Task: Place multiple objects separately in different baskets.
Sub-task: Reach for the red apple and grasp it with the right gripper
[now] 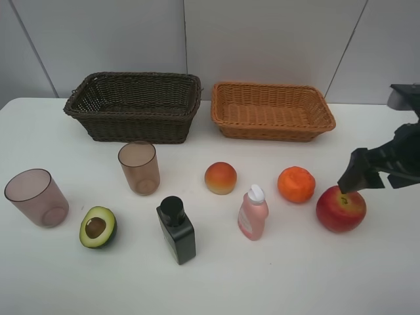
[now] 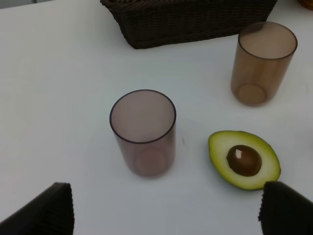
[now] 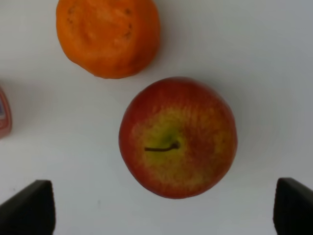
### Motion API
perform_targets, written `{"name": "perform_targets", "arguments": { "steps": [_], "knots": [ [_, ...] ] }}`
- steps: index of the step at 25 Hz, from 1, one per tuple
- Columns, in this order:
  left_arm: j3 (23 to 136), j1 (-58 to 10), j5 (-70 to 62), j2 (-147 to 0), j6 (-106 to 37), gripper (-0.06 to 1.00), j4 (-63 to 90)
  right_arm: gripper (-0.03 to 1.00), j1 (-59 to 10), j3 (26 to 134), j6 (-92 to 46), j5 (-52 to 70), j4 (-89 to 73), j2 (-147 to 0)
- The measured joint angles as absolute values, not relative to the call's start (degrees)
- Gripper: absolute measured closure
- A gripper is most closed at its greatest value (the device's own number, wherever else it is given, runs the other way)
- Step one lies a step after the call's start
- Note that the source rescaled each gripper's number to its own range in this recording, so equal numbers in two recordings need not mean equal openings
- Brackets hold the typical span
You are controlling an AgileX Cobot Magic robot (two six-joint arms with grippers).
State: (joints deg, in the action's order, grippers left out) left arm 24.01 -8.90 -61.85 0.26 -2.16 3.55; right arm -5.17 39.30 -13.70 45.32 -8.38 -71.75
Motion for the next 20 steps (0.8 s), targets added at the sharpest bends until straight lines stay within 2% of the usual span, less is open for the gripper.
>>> {"name": "perform_targets", "arguments": {
  "steps": [20],
  "knots": [
    [24.01,-8.9,-61.85,0.26,-2.16,-0.06,3.55,0.08,-6.15,39.34,-13.7,38.49,-7.03,-86.51]
  ]
}}
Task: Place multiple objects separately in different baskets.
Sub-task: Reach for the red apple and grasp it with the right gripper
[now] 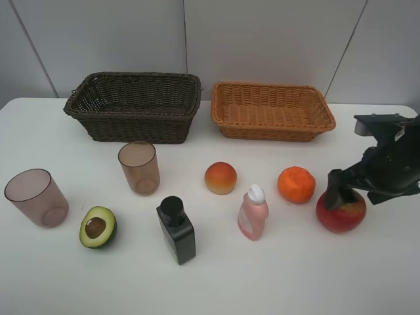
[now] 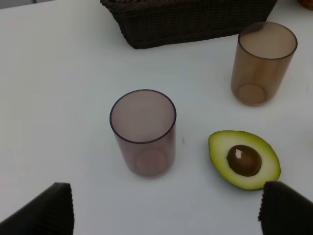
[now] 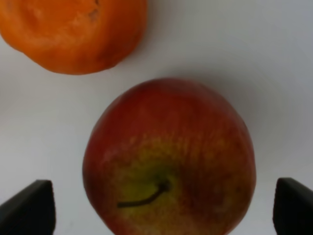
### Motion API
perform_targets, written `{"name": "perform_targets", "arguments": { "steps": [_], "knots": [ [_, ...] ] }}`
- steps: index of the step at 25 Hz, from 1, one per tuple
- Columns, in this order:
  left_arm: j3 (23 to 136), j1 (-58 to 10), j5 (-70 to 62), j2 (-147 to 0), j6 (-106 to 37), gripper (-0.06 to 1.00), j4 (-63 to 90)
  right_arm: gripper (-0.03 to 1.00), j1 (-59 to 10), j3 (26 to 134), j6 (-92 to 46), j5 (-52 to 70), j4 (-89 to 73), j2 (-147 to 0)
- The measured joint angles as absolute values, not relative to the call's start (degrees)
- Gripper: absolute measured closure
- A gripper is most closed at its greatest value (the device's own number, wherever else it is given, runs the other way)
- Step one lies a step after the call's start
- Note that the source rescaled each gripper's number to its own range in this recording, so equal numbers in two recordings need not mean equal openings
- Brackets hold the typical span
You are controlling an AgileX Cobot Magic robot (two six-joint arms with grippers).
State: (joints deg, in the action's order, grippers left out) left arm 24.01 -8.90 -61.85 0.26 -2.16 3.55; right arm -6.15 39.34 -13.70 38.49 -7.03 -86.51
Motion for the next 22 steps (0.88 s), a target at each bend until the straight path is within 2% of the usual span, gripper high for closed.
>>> {"name": "perform_targets", "arguments": {
  "steps": [22],
  "knots": [
    [24.01,-8.9,-61.85,0.26,-2.16,-0.06,3.55,0.08,-6.15,39.47,-13.7,31.1,-7.19,-94.88]
  ]
}}
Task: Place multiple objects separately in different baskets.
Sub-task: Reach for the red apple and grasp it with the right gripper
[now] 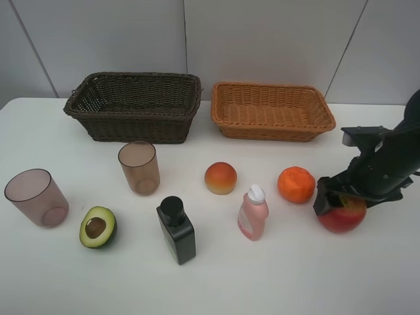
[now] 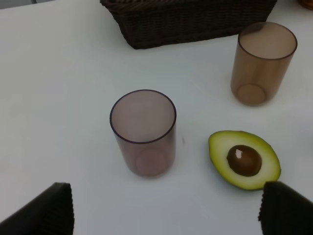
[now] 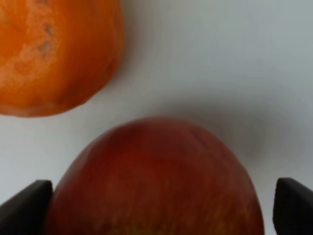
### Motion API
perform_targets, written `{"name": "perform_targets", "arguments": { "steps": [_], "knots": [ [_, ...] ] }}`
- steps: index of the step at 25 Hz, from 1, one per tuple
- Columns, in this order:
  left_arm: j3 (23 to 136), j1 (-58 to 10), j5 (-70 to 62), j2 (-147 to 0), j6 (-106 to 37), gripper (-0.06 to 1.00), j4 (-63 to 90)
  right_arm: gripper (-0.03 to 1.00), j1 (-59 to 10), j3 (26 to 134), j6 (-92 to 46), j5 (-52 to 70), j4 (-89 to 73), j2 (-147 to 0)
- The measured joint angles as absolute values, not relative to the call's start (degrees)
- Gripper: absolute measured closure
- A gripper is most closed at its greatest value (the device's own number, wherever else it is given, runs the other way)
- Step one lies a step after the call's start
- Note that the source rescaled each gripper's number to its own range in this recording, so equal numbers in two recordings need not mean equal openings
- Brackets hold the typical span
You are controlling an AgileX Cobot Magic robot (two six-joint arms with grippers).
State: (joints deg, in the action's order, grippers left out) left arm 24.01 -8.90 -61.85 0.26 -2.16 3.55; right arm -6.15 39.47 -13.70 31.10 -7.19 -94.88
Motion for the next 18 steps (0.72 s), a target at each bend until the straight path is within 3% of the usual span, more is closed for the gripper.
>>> {"name": "perform_targets", "arguments": {
  "steps": [4,7,18],
  "knots": [
    [24.01,-8.9,-61.85,0.26,-2.16,-0.06,3.55,0.13,-6.15,39.47,-13.7,30.66,-7.34,-96.4],
    [24.01,-8.9,-61.85,0.26,-2.16,-0.06,3.55,0.26,-6.15,39.51,-13.7,30.45,-7.34,-96.94],
    [24.01,-8.9,-61.85,0.26,-2.16,-0.06,3.55,0.26,-6.15,39.65,-13.7,30.8,-7.34,-97.1]
  ]
}}
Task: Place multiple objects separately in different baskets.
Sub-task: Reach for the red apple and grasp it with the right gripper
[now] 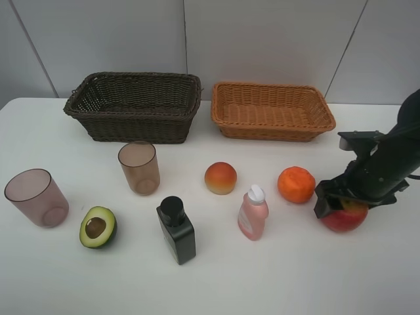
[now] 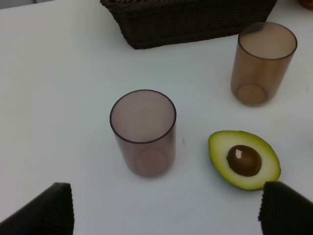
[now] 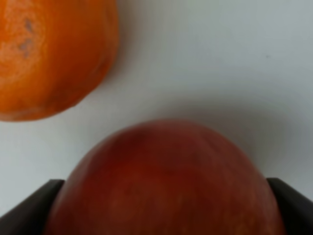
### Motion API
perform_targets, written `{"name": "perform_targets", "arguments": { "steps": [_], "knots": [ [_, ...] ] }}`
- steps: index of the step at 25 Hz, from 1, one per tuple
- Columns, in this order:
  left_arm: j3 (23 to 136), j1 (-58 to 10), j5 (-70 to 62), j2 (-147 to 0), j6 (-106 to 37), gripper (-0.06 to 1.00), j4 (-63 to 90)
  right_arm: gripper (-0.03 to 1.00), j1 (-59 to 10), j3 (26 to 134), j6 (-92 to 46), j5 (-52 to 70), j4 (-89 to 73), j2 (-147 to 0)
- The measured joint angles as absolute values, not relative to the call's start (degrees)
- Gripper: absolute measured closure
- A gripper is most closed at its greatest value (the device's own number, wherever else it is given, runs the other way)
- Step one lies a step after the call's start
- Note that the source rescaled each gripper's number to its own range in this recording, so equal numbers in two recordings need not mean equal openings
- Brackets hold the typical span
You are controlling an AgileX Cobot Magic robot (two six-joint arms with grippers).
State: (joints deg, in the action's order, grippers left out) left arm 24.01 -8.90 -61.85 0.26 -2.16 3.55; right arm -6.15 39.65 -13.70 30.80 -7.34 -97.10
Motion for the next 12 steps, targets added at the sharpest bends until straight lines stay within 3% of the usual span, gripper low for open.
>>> {"name": "perform_targets", "arguments": {
  "steps": [12],
  "knots": [
    [24.01,-8.9,-61.85,0.26,-2.16,-0.06,3.55,0.26,-6.15,39.68,-13.7,32.37,-7.4,-96.94]
  ]
}}
